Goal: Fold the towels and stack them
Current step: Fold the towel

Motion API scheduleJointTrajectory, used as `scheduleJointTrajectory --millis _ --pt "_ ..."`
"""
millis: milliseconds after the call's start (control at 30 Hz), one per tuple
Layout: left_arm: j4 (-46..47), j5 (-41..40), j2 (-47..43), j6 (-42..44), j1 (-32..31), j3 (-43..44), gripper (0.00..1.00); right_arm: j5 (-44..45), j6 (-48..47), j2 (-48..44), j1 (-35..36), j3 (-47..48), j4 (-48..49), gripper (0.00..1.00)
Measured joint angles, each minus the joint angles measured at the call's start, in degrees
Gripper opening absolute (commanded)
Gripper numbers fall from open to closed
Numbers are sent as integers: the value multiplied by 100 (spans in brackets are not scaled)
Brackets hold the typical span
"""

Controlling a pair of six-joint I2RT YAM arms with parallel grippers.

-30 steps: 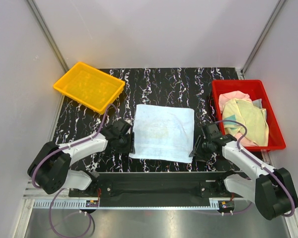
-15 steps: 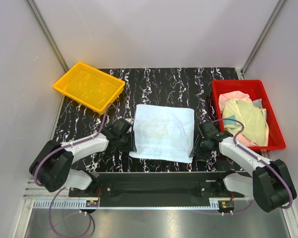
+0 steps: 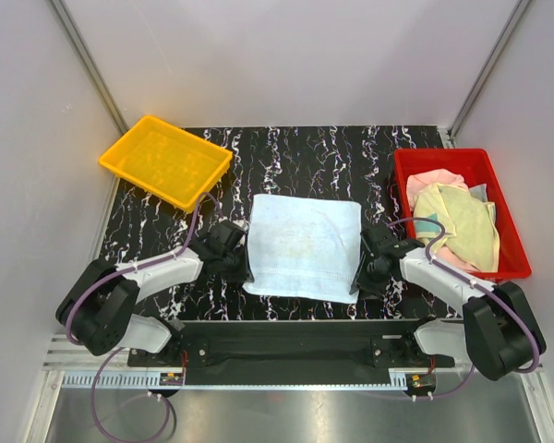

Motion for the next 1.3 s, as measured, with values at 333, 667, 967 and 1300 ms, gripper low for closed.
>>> scheduleJointTrajectory --millis 333,667,967,1300 --pt "55 72 48 -44 0 20 0 15 2 245 125 153 -9 41" --pt "61 87 59 -59 0 26 0 103 96 442 317 284 -28 15" --pt "-439 59 -7 -31 0 160 0 173 125 -118 341 407 -317 0" --pt "-1631 74 -1322 -13 -28 605 0 122 105 -1436 350 750 -940 0"
